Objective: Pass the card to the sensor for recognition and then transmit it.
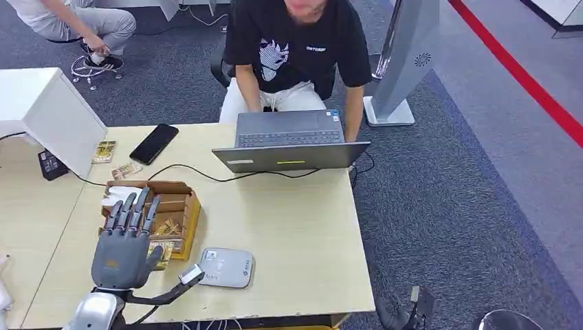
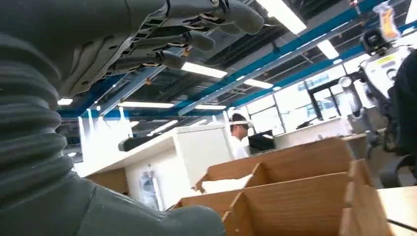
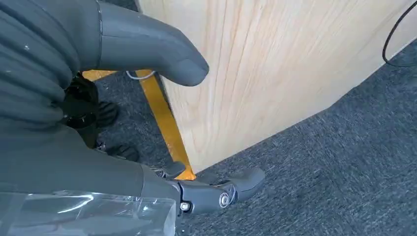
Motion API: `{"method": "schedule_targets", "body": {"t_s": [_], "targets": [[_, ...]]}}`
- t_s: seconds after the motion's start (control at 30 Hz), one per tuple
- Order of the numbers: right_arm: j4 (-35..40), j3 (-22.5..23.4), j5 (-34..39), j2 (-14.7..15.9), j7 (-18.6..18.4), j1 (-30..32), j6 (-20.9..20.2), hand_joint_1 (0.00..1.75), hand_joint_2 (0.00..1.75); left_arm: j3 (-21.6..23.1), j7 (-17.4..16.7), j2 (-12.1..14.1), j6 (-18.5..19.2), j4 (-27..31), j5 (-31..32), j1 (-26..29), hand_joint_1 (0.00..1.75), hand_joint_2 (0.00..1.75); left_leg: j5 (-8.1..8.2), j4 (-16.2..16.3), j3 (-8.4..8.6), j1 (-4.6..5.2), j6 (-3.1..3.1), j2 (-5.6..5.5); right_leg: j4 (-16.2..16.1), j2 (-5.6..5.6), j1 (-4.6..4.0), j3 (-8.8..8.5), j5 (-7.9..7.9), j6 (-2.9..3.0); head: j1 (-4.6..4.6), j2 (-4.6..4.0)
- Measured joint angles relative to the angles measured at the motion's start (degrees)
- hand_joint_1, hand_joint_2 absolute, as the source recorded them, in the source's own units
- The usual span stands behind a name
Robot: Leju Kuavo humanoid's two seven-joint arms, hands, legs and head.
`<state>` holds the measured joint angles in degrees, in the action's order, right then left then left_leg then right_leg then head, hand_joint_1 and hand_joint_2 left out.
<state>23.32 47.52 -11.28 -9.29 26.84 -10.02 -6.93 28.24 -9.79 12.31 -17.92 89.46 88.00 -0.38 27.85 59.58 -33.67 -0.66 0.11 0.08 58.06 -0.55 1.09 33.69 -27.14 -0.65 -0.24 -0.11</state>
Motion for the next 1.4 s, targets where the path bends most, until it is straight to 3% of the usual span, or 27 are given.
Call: {"method": "schedule_targets", "body": {"t_s": [0.2,0.6,0.8,1.0,1.1,1.23,1.4], "targets": [[0.02,0.00,-0.02,-0.02,-0.13,0.07,-0.02,0.00,1.75,-2.30,1.96,-0.50,0.11,-0.35,0.00,0.41,0.00,1.75,0.00,0.01,-0.01,0.00,0.00,-0.01,-0.01,0.01,0.00,0.00,0.00,0.00,0.00,0.00],[0.17,0.00,-0.02,-0.02,-0.13,0.08,-0.04,0.00,1.75,-3.19,1.57,-0.66,-0.26,-0.94,0.00,0.61,0.00,1.75,0.00,0.00,0.00,0.00,0.00,-0.02,0.00,0.01,0.00,0.00,0.00,0.00,0.00,0.00],[0.30,0.00,-0.02,-0.02,-0.13,0.14,-0.09,0.00,1.75,-3.17,-1.55,-0.09,-1.55,-0.77,0.00,0.29,0.00,1.75,0.00,0.01,0.00,0.00,0.00,-0.02,-0.01,0.00,0.00,0.00,0.00,0.00,0.00,0.00],[0.35,0.00,0.02,-0.02,-0.13,0.20,-0.17,0.00,1.75,-3.19,-1.93,0.30,-1.40,0.57,0.00,0.21,0.00,1.75,0.00,0.01,0.00,0.00,0.00,-0.02,-0.01,0.01,0.00,0.00,0.00,0.00,0.02,0.00],[0.52,0.00,0.05,-0.04,-0.13,0.29,-0.24,0.00,1.75,-3.22,0.00,0.24,-0.83,1.16,0.02,0.56,0.00,1.75,0.00,0.00,0.00,0.00,0.00,-0.02,-0.01,0.01,0.00,-0.01,0.00,0.00,0.00,0.00],[0.66,0.07,0.37,-0.06,-0.11,0.53,-0.55,0.00,1.75,-5.78,7.33,-0.29,-0.64,0.81,0.00,2.69,0.00,1.75,0.01,0.00,0.00,0.00,0.00,0.00,-0.01,-0.01,0.00,0.01,0.00,0.00,0.00,0.00],[0.77,0.17,0.72,-0.06,0.11,0.66,-1.03,0.00,1.75,-10.80,10.12,-0.90,-2.27,-0.39,0.00,4.42,0.00,1.75,0.00,0.00,0.00,-0.01,0.00,0.00,-0.01,0.00,0.00,0.01,0.00,0.00,0.00,0.00]]}}
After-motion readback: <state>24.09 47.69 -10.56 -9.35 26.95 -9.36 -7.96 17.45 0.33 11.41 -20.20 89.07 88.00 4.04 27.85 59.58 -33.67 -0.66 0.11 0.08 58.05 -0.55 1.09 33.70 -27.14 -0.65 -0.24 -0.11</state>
